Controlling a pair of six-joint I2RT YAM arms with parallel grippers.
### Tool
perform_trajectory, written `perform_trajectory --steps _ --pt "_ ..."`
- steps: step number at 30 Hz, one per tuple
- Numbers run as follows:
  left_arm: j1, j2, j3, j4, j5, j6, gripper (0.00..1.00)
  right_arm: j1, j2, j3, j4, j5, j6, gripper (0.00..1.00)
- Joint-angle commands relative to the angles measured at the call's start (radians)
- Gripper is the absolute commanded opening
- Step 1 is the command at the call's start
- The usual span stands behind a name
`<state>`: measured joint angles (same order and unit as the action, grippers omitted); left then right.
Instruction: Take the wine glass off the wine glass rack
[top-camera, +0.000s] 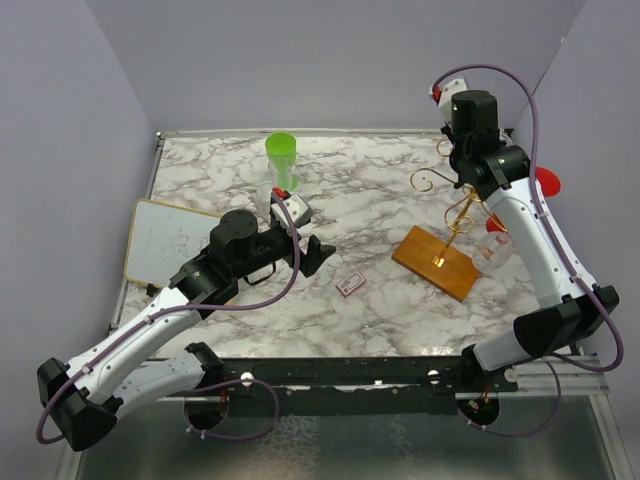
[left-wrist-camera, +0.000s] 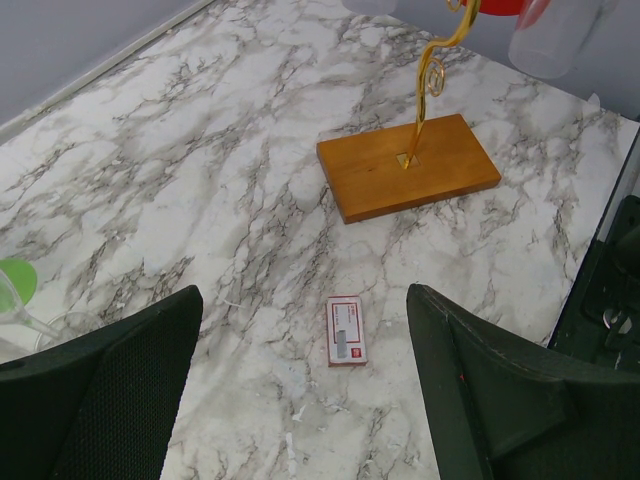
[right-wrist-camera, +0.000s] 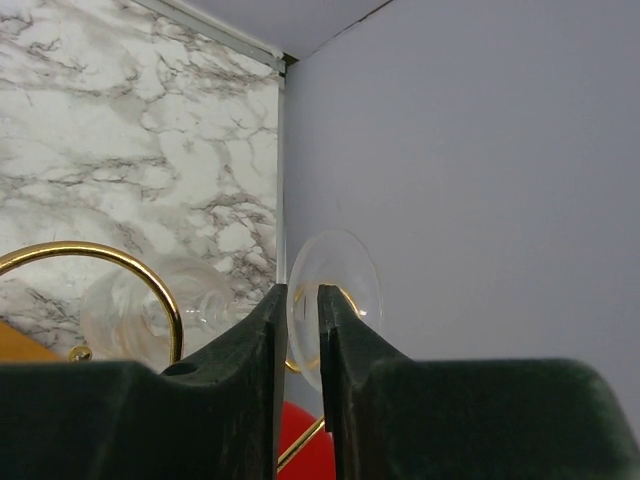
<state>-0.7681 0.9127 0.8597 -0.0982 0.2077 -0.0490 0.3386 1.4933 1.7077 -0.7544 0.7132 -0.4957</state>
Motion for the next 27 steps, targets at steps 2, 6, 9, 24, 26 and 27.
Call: perform_trajectory --steps 2,6,9,24,26,27 --pt "-0.005 -0.006 -0.011 0.026 -0.018 0.005 0.85 0.004 0.002 0.0 0.04 0.029 -0.011 0.16" --pt "-0.005 -0.006 -0.011 0.025 -0.017 0.005 0.85 0.006 0.0 0.005 0.043 0.03 -0.017 0.1" --pt "-0.005 -0.005 -0.011 0.025 -0.017 0.005 0.85 0.011 -0.002 0.009 0.05 0.034 -0.028 0.05" --pt "-0.005 -0.008 -0.014 0.032 -0.018 0.0 0.85 0.028 -0.028 0.014 0.108 0.094 -0.107 0.01" --pt "-0.005 -0.006 -0.014 0.031 -0.018 0.0 0.85 0.028 -0.03 0.015 0.121 0.108 -0.121 0.01" --pt "-0.005 -0.006 -0.014 0.031 -0.018 -0.001 0.85 0.028 -0.032 0.016 0.124 0.115 -0.123 0.01"
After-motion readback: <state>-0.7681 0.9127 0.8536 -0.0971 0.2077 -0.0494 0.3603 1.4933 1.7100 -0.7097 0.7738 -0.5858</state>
